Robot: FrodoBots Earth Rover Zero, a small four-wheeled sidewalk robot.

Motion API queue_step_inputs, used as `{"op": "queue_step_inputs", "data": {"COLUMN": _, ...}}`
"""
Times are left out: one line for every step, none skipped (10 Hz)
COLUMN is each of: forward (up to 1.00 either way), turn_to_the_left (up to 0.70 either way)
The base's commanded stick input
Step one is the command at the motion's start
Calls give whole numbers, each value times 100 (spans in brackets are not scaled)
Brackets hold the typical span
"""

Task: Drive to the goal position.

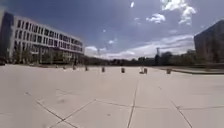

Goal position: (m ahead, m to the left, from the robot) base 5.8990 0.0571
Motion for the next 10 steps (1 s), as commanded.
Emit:
{"op": "queue_step_inputs", "data": {"forward": 70, "turn_to_the_left": -35}}
{"op": "queue_step_inputs", "data": {"forward": 70, "turn_to_the_left": -35}}
{"op": "queue_step_inputs", "data": {"forward": 70, "turn_to_the_left": -35}}
{"op": "queue_step_inputs", "data": {"forward": 70, "turn_to_the_left": -24}}
{"op": "queue_step_inputs", "data": {"forward": 70, "turn_to_the_left": -7}}
{"op": "queue_step_inputs", "data": {"forward": 70, "turn_to_the_left": 0}}
{"op": "queue_step_inputs", "data": {"forward": 70, "turn_to_the_left": 0}}
{"op": "queue_step_inputs", "data": {"forward": 70, "turn_to_the_left": 0}}
{"op": "queue_step_inputs", "data": {"forward": 70, "turn_to_the_left": 0}}
{"op": "queue_step_inputs", "data": {"forward": 70, "turn_to_the_left": 0}}
